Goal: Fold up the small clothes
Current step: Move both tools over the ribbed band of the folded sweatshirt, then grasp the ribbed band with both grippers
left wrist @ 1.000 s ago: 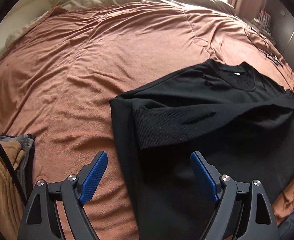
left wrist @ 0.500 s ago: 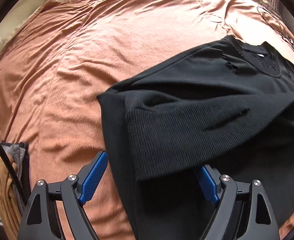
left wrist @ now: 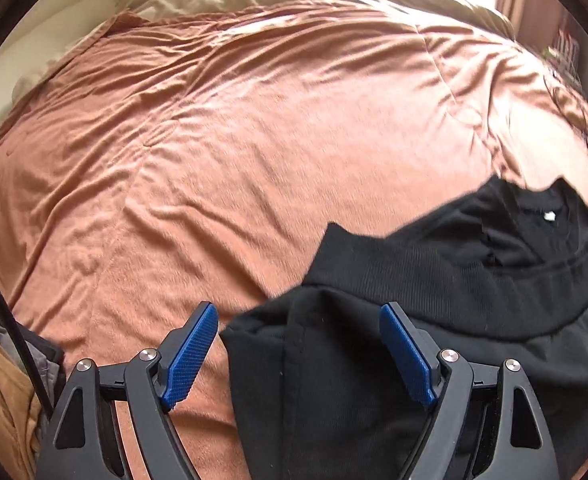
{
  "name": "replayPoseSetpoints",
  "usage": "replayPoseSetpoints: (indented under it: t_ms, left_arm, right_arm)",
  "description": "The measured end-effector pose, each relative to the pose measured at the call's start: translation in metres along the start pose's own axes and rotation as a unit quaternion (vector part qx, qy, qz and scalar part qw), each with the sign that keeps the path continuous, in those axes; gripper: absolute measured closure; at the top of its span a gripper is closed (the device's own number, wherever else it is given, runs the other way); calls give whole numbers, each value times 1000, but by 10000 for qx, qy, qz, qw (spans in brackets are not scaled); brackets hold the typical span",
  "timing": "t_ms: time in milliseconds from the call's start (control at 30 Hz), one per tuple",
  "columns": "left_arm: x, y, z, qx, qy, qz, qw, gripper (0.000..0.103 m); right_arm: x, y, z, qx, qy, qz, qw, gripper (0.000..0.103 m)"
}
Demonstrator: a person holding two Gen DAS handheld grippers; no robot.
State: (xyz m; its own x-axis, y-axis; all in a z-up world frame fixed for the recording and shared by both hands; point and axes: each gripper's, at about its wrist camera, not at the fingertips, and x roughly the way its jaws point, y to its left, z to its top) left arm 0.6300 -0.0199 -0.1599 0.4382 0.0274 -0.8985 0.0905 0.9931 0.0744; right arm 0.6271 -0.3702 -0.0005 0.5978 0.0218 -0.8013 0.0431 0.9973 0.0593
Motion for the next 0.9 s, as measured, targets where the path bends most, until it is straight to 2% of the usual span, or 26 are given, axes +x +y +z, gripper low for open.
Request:
replayPoseSetpoints:
  t_ms: [67,167,300,367,433,500,567,633,700,800,867,900]
  left_arm:
    - [-4,5,4,-97,-110,-75,9999,20]
    - [-4,9,5,-171,-76,-222,9996,27]
    - [5,4,7,-191,-1,-374,9991,29]
    - [14,-2,9,-156,57,-380,9991,33]
    - [25,-7,11,-118,150,-469,9987,41]
    - [32,-11,13,-68,192,-482,9986,43]
    - [37,-14,15,-26,181,-466,9987,45]
    - [42,-13,17,-92,197,-584,9981,54]
    - [45,-13,18,-155,192,-670,9975,57]
    - [47,-15,19,-63,125,-609,9980,64]
    - [46,-13,21,-97,100,-594,9981,77]
    - [45,-12,22,-113,79,-554,9984,88]
  right_arm:
    - [0,-8,-1,61,5,253,9997,33]
    - [8,-18,-6,175,196,641,9976,41]
    - [25,-17,-6,44,358,696,9969,44]
    - [38,-17,-4,33,455,817,9956,51]
    - [50,-15,0,10,527,853,9950,51]
    - [65,-14,6,-11,598,873,9944,52]
    - [77,-12,15,26,657,984,9930,61]
    - [85,-9,19,92,678,1111,9914,69]
    - [91,-6,22,75,665,1230,9901,77]
    - [87,2,24,-63,565,1137,9919,95]
    - [81,5,23,-88,448,1043,9935,102]
    - [76,4,24,-85,359,1000,9943,102]
